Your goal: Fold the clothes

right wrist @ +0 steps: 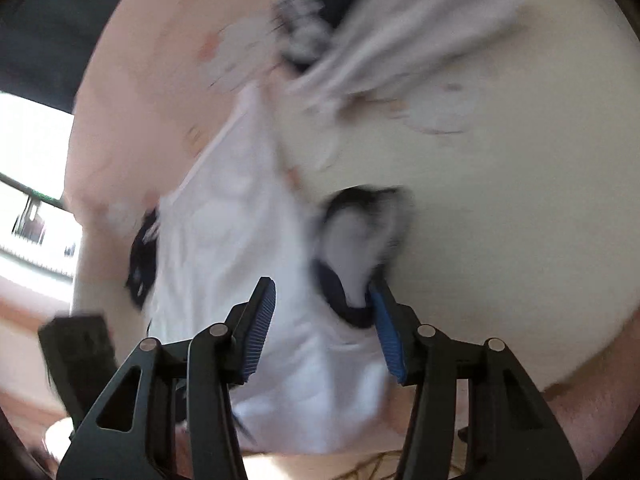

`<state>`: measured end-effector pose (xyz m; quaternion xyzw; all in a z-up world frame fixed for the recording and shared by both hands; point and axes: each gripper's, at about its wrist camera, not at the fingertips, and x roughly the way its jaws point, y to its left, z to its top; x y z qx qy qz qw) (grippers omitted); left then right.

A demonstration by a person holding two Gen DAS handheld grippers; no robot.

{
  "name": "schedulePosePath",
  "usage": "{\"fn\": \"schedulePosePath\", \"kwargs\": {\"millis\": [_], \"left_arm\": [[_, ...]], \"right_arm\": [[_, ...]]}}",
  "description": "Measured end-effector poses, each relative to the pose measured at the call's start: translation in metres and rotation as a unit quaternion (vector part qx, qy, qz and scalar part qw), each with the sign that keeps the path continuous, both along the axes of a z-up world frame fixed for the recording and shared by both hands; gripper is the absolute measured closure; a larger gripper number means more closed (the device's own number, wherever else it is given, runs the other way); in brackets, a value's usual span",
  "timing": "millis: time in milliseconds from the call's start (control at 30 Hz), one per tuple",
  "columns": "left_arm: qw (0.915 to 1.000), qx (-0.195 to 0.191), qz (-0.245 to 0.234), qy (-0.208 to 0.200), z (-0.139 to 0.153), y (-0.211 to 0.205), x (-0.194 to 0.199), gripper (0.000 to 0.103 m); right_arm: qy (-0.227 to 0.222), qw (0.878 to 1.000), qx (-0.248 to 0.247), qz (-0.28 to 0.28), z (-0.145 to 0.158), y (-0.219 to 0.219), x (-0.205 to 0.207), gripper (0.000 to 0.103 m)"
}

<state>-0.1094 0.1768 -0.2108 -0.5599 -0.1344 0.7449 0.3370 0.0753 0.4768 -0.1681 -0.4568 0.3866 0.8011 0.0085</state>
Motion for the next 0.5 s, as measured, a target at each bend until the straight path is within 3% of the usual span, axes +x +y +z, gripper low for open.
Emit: {"fn": "schedulePosePath", "kwargs": {"millis": [133,233,300,433,500], "left_arm": [[1.0,0.002,0.007,0.0,0.005,0.001,-0.015,0.056],[0.9998,0.002,-0.02,0.008,0.013,0.025,-0.023,0.056],[0.9988,-0.01,-0.046,0.013,0.017,0.048,-0.026,0.056],[0.9939,-0.056,-0.092,0.025,0.017,0.098,-0.021,0.056],[0.992,-0.083,-0.092,0.027,0.009,0.111,-0.018,0.056]], "right_arm": [[-0.038,0.999,0.0,0.026,-0.012,-0.021,-0.01,0.052],[-0.025,0.999,-0.018,0.022,-0.001,-0.015,-0.003,0.052],[-0.046,0.999,0.014,0.017,0.001,-0.008,0.005,0.052],[-0.074,0.987,0.11,-0.09,0.014,0.029,0.035,0.05],[-0.079,0.986,0.104,-0.106,0.01,0.039,0.031,0.05]]}}
